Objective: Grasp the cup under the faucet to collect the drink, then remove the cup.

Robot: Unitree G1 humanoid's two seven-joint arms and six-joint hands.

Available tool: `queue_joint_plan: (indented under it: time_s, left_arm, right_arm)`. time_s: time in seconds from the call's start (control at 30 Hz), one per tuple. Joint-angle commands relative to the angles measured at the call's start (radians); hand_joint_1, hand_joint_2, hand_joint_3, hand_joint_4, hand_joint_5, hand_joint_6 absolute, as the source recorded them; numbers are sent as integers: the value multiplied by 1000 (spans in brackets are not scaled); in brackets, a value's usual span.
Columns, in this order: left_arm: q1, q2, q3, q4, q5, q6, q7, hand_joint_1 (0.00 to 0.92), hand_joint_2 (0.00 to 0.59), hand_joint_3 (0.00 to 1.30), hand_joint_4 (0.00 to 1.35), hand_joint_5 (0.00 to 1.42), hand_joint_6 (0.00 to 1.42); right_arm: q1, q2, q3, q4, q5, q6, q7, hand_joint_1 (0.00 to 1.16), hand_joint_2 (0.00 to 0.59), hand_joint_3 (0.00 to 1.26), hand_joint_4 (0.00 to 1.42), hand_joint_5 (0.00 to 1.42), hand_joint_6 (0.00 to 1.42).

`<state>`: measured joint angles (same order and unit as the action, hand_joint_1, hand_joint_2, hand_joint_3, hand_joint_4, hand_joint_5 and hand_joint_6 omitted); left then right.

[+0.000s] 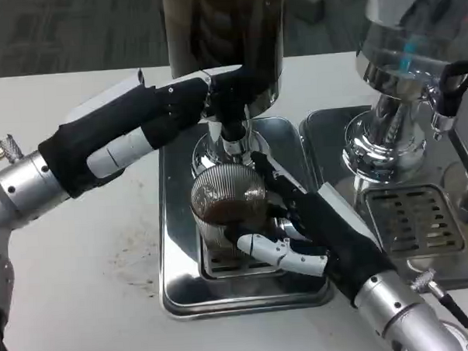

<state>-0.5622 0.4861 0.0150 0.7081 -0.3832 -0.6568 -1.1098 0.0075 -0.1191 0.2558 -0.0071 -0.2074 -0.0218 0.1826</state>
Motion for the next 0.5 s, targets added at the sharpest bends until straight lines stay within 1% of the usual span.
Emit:
queue_joint_plan:
  time_s: [0.03, 0.2, 0.37, 0.5]
  left_arm:
    - [4, -12, 16, 7, 5, 30, -31, 0, 96, 129, 69, 125, 177]
    - [-1, -22, 37, 2, -10, 74, -53, 0, 96, 128, 69, 126, 179]
    - [-3, -32, 64, -8, -43, 159, -85, 0, 92, 128, 69, 132, 180]
    - [-2, -32, 90, -20, -69, 226, -107, 0, 90, 151, 96, 157, 194]
  right_arm:
    - [-7, 7, 0, 6, 10, -18, -4, 629, 235, 14, 0, 0, 143]
    - [-3, 11, 0, 5, 11, -19, -8, 629, 235, 14, 0, 0, 143]
    - [0, 13, 0, 5, 11, -20, -9, 629, 235, 14, 0, 0, 143]
    - [-1, 15, -1, 6, 11, -21, -8, 629, 235, 14, 0, 0, 143]
